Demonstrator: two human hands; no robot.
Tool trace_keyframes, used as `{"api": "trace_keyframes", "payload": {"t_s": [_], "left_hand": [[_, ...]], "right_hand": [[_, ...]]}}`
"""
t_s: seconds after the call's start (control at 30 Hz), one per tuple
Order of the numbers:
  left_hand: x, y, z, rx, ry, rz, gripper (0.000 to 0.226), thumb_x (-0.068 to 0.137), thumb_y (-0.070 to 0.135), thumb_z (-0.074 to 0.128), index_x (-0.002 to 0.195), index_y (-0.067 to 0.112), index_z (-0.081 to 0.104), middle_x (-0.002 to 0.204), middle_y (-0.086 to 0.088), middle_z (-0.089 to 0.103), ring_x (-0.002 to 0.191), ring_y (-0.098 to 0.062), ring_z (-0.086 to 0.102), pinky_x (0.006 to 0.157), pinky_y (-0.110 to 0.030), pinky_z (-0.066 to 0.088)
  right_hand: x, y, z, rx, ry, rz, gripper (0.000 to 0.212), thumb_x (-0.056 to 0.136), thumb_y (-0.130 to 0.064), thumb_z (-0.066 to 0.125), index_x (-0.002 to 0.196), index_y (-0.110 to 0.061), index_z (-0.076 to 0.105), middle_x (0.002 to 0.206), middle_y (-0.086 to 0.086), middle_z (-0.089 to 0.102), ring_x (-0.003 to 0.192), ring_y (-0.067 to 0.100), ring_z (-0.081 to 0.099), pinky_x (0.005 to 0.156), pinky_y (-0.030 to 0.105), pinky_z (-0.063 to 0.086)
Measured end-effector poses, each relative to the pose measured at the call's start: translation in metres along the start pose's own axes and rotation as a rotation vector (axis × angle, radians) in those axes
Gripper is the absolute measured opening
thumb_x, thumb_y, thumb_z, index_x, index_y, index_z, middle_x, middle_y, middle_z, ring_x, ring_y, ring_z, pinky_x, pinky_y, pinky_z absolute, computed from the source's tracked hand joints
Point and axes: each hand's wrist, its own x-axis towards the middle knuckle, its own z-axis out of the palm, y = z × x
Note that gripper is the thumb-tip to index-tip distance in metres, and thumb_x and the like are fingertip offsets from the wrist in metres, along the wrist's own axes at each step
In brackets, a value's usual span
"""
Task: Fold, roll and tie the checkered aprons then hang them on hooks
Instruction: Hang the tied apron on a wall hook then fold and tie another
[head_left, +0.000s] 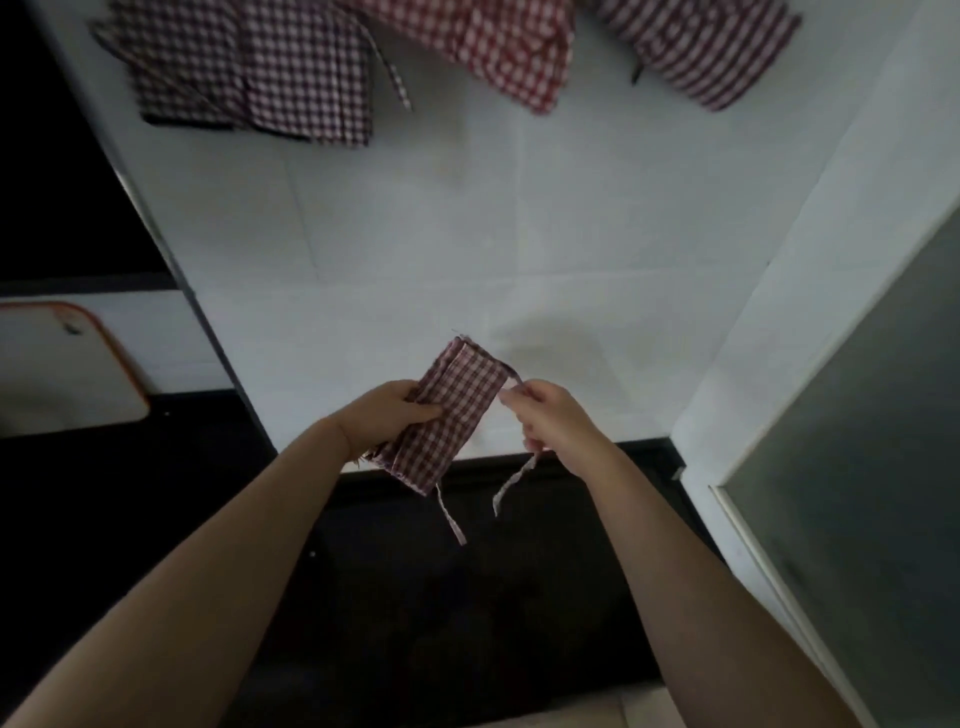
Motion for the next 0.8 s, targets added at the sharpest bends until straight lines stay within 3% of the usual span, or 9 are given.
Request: {"api": "trace_keyframes", "payload": {"t_s": [0.1, 0.23, 0.3, 0.4, 0.5, 0.63, 0.8], "left_hand": [[-0.014, 0.013, -0.027, 0.132, 0.28, 0.1, 0.026, 0.091, 0.034, 0.068, 0.107, 0.013, 0.067, 0.097, 0.003, 0.069, 0.094, -0.018, 0.066, 0.076, -0.026, 0.05], [-0.035, 0.027, -0.048, 0.349, 0.557, 0.206, 0.03, 0.085, 0.038, 0.073, 0.105, 0.016, 0.066, 0.095, 0.002, 0.063, 0.087, -0.017, 0.057, 0.073, -0.027, 0.042], [-0.045, 0.033, -0.049, 0.418, 0.595, 0.237, 0.025, 0.086, 0.036, 0.071, 0.101, 0.018, 0.065, 0.091, 0.003, 0.062, 0.084, -0.018, 0.057, 0.069, -0.027, 0.041], [-0.054, 0.035, -0.05, 0.482, 0.602, 0.276, 0.018, 0.085, 0.033, 0.069, 0.095, 0.018, 0.064, 0.082, 0.004, 0.059, 0.077, -0.017, 0.056, 0.057, -0.025, 0.037], [-0.063, 0.034, -0.051, 0.462, 0.599, 0.295, 0.01, 0.087, 0.026, 0.063, 0.09, 0.016, 0.062, 0.075, 0.006, 0.056, 0.071, -0.015, 0.052, 0.054, -0.023, 0.034], [-0.071, 0.029, -0.051, 0.696, 0.453, 0.391, 0.007, 0.085, 0.028, 0.064, 0.088, 0.022, 0.065, 0.085, 0.002, 0.066, 0.082, -0.021, 0.061, 0.069, -0.031, 0.05], [-0.075, 0.027, -0.058, 0.805, 0.118, 0.564, 0.032, 0.08, 0.019, 0.078, 0.112, 0.017, 0.072, 0.1, 0.006, 0.067, 0.094, -0.01, 0.057, 0.083, -0.018, 0.04]], "right_hand": [[-0.011, -0.035, 0.012, 0.004, 0.106, -0.061, 0.027, 0.102, -0.03, 0.045, 0.096, -0.013, 0.065, 0.068, -0.002, 0.047, 0.052, 0.01, 0.04, 0.05, 0.025, 0.032], [-0.031, -0.071, 0.044, -0.632, 0.084, -0.249, 0.03, 0.104, -0.02, 0.038, 0.107, -0.01, 0.066, 0.101, 0.004, 0.066, 0.086, 0.021, 0.06, 0.071, 0.033, 0.047], [-0.044, -0.09, 0.064, -0.861, -0.007, -0.305, 0.026, 0.103, -0.014, 0.038, 0.102, -0.007, 0.063, 0.1, 0.008, 0.064, 0.089, 0.024, 0.06, 0.072, 0.034, 0.046], [-0.063, -0.12, 0.087, -0.944, -0.071, -0.391, 0.032, 0.105, -0.017, 0.036, 0.075, -0.016, 0.046, 0.08, 0.003, 0.052, 0.074, 0.021, 0.051, 0.058, 0.031, 0.036], [-0.072, -0.14, 0.093, -0.876, -0.018, -0.448, 0.031, 0.106, -0.021, 0.035, 0.078, -0.014, 0.043, 0.078, 0.004, 0.05, 0.067, 0.018, 0.045, 0.056, 0.031, 0.03], [-0.079, -0.156, 0.09, -0.968, 0.01, -0.442, 0.026, 0.104, -0.021, 0.041, 0.083, -0.01, 0.052, 0.09, 0.008, 0.059, 0.067, 0.019, 0.05, 0.055, 0.03, 0.035], [-0.075, -0.175, 0.067, -0.884, -0.055, -0.409, 0.021, 0.093, -0.03, 0.068, 0.09, -0.009, 0.07, 0.091, -0.001, 0.068, 0.084, 0.019, 0.064, 0.074, 0.032, 0.05]]}}
